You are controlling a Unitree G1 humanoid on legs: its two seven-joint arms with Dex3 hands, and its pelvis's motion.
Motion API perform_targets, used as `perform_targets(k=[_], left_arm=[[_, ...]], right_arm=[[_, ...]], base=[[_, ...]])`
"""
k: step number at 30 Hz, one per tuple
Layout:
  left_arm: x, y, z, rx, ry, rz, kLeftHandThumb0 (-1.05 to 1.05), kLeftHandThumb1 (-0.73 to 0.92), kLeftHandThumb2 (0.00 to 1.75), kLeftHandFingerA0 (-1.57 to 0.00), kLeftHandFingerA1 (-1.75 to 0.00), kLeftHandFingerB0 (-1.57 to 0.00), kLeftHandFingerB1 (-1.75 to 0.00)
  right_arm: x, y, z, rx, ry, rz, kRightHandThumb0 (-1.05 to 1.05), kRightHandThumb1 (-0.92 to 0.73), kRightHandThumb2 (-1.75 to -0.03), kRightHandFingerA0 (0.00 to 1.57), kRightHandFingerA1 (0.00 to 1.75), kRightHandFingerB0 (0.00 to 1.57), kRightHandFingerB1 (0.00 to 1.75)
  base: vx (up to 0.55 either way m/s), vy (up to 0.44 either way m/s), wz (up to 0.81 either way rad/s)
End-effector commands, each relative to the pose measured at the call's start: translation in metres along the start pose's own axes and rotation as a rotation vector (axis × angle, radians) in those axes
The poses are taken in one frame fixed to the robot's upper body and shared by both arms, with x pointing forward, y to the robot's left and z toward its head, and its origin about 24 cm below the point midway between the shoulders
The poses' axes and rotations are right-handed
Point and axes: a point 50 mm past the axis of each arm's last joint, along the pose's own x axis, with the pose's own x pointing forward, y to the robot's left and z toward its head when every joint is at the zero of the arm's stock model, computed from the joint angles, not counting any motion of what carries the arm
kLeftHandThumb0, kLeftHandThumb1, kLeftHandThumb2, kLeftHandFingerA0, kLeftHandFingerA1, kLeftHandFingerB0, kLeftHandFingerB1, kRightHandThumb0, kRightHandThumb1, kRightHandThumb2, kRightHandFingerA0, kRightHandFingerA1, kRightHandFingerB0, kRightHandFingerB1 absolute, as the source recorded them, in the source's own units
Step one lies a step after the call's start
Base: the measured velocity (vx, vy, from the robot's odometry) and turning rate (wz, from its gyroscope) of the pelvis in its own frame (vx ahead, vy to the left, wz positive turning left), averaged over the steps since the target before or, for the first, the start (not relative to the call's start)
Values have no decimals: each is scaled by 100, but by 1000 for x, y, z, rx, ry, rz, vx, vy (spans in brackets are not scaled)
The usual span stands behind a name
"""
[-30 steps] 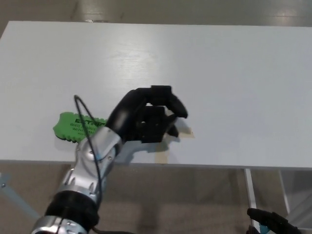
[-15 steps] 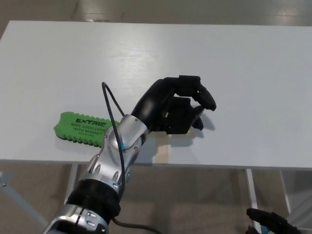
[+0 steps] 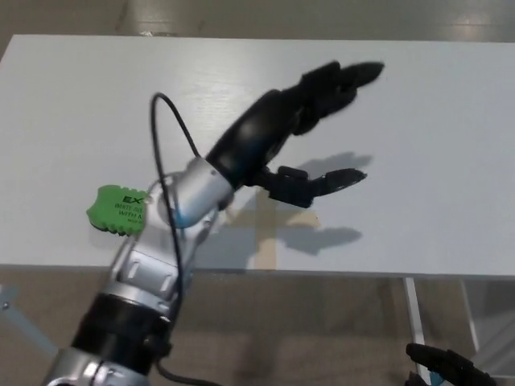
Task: Use the left hand to press on the green eraser and wipe the desk from center to the left and then back to center.
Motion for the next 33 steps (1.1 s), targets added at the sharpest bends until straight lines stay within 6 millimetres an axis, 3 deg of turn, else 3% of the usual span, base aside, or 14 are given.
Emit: perform_targets(k=[1,5,6,13,14,15,17,18,21,22,25,29,31,33], left_arm=[[-62,8,53,-25,-97,-354,-85,51,58,0,0,0,-15],[-93,14,69,-20,-126,-387,-85,51,58,0,0,0,-17],[-105,14,74,-25,-133,-401,-77,44,84,0,0,0,-12],[-164,12,76,-188,-94,-448,-64,41,79,-7,-13,-7,-28],[-177,11,69,-259,-55,-428,-54,35,78,0,-32,-12,-44],[-187,10,64,-310,-28,-413,-54,35,78,0,-32,-12,-44],[-207,6,53,-423,43,-382,-33,19,82,0,-49,0,-46],[-215,4,48,-458,66,-367,-65,40,69,-11,-35,-19,-38],[-234,0,37,-543,121,-318,-63,39,69,-15,-36,-23,-39],[-243,-2,31,-567,147,-285,-57,45,55,-30,-31,-35,-33],[-264,-7,17,-605,223,-191,-59,39,76,-40,-46,-40,-45],[-284,-13,-1,-602,322,-93,-60,46,56,-52,-38,-51,-36],[-302,-16,-35,-524,463,36,-61,56,58,-66,-41,-63,-40],[-314,-18,-59,-463,574,133,-62,52,90,-67,-59,-55,-52]], right_arm=[[-4,-6,-12,-31,60,7,-24,-70,-60,60,47,68,52],[-5,-6,-14,-25,70,14,-24,-70,-60,60,47,66,50],[-6,-7,-16,-18,71,11,-24,-69,-60,59,47,67,51],[-10,-10,-22,-33,78,18,-24,-69,-60,61,48,68,52],[-10,-10,-22,-37,82,18,-25,-57,-91,57,64,63,67],[-10,-10,-23,-39,85,18,-25,-57,-91,57,64,63,67],[-13,-10,-27,-33,90,13,-25,-56,-91,57,64,63,67],[-14,-11,-29,-34,95,8,-25,-56,-91,57,64,64,68],[-16,-13,-32,-48,108,-2,-25,-56,-91,56,63,64,68],[-17,-13,-34,-57,114,1,-22,-68,-60,61,48,69,53],[-19,-13,-37,-70,123,7,-22,-68,-60,61,48,68,52],[-21,-13,-39,-67,124,12,-22,-68,-60,61,48,68,52],[-22,-12,-40,-59,119,4,-23,-67,-59,64,50,69,52],[-23,-12,-41,-61,121,2,-23,-67,-59,65,50,69,51]], base=[[0,0,0],[0,0,0],[0,0,0],[0,0,0],[0,0,0],[0,0,0],[0,0,0],[0,0,0],[0,0,0],[0,0,0],[0,0,0],[0,0,0],[0,0,0],[0,0,0]])
